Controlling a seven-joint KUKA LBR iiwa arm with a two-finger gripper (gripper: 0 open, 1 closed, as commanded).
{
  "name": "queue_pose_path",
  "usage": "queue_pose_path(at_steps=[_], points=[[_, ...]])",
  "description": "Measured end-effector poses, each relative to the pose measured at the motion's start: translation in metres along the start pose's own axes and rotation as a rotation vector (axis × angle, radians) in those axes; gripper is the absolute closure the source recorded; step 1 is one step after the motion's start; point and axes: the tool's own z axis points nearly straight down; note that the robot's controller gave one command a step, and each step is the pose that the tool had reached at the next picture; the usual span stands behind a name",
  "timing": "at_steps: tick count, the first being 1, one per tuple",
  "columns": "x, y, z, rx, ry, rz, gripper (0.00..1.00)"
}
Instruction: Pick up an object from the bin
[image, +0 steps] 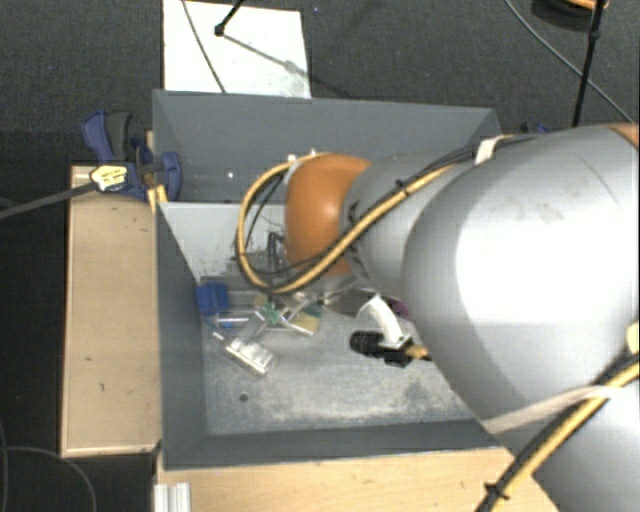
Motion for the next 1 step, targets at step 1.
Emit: queue_pose_path(at_steps=[1], points=[[-0.0211, -0.0080, 0.0063, 0.004, 0.004, -0.161, 0.00]])
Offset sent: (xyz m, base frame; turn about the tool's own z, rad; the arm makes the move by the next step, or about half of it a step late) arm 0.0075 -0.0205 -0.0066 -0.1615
